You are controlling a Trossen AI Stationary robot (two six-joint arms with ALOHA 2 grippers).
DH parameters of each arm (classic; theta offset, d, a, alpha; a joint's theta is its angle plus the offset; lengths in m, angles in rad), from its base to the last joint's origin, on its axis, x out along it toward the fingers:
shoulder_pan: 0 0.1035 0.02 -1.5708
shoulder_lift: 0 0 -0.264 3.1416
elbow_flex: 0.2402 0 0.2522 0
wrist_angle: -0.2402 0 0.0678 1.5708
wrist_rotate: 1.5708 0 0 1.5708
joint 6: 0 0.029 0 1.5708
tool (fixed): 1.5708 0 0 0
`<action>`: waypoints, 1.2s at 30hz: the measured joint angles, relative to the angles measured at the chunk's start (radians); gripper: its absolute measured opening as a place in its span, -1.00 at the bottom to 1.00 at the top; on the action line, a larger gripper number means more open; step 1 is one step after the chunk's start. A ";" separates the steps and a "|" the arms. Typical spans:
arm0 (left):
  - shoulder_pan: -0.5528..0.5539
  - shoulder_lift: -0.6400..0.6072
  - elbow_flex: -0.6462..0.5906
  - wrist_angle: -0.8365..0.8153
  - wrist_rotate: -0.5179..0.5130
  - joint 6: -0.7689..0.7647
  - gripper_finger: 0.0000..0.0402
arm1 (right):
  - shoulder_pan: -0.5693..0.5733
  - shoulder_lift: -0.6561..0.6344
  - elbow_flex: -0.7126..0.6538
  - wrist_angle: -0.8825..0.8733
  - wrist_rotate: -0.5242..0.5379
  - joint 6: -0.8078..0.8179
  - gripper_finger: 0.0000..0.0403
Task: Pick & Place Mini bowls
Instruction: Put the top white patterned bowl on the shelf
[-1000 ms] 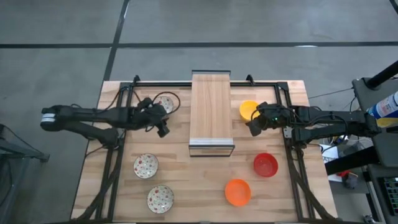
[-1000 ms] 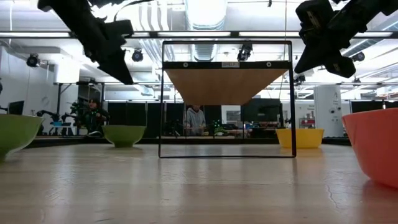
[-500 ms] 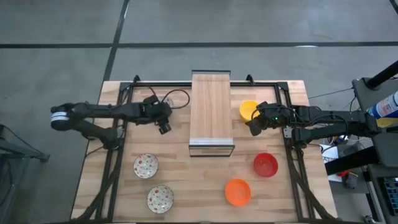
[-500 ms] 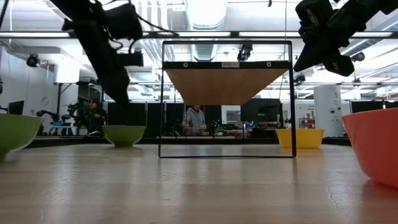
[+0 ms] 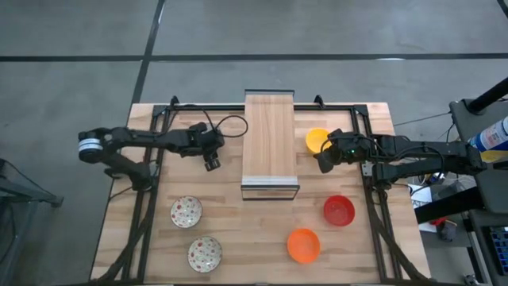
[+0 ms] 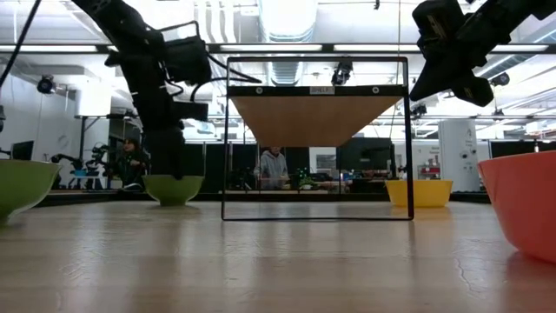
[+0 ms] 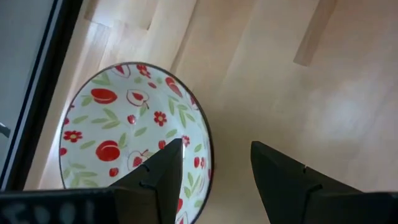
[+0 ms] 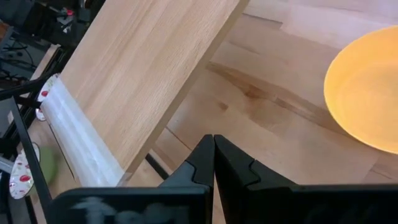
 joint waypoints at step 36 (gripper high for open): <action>0.046 -0.054 0.112 -0.166 0.023 0.011 -0.99 | 0.000 0.000 -0.002 -0.001 0.045 0.000 -0.96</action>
